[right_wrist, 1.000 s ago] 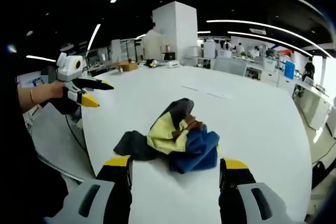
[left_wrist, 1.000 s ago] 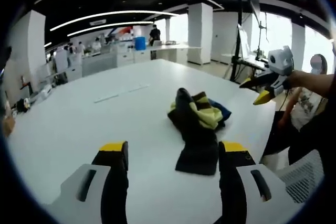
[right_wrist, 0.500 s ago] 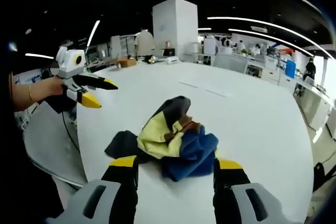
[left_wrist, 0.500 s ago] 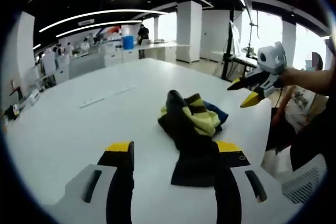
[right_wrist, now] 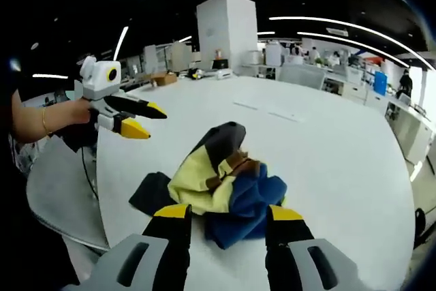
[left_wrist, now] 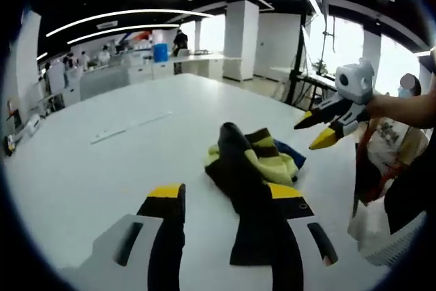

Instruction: Fold the garment on the visible template until the final outline fits inside the template.

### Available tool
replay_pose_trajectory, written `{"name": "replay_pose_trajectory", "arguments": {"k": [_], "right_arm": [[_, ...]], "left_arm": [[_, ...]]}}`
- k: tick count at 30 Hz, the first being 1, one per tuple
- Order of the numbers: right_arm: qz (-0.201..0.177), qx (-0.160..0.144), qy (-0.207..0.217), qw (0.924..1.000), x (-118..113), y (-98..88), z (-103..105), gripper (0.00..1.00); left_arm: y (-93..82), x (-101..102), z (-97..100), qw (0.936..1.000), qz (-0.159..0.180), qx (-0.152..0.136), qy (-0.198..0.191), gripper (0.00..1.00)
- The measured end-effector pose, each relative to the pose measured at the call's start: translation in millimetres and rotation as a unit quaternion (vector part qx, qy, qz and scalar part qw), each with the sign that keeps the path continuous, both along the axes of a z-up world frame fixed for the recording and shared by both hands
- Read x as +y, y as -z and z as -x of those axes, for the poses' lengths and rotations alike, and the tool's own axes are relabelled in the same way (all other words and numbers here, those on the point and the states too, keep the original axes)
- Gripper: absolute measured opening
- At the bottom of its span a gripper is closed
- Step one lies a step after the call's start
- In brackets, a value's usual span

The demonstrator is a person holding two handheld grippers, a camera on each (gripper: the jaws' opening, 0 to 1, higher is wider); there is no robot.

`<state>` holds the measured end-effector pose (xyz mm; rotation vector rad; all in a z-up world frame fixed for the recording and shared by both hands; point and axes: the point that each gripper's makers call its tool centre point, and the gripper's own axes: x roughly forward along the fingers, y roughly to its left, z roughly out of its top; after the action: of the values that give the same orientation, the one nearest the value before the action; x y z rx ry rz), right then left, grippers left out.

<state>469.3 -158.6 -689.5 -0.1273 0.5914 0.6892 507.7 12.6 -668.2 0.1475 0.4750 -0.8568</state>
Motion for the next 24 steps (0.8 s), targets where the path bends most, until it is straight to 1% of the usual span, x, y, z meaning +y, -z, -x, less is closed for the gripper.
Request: {"name": "replay_pose_trajectory", "arguments": {"k": [5,11,13,16,21,24], "right_arm": [[-0.007,0.009,-0.003,0.9999,4.1,4.6,-6.7,0.34],[-0.008,0.017,0.002,0.9998,4.6,11.1,-13.7,0.3],[-0.009,0.019,0.001,0.9998,5.3,12.9,-14.9,0.29],[-0.01,0.023,0.002,0.9997,6.0,15.1,-17.5,0.28],[-0.011,0.027,0.003,0.9996,8.4,18.5,-21.7,0.25],[-0.013,0.029,0.002,0.9995,10.5,19.7,-23.1,0.25]], "left_arm": [[8.6,-9.6,-12.4,0.9998,-0.013,0.004,0.014,0.39],[14.2,-21.4,-30.0,0.9997,-0.009,0.003,0.021,0.32],[17.9,-25.3,-36.9,0.9997,-0.014,0.003,0.021,0.3],[20.0,-32.6,-44.1,0.9996,-0.014,0.004,0.025,0.3],[25.9,-47.3,-52.7,0.9992,-0.017,0.007,0.035,0.27],[32.6,-53.1,-54.6,0.9988,-0.022,0.017,0.041,0.21]]}}
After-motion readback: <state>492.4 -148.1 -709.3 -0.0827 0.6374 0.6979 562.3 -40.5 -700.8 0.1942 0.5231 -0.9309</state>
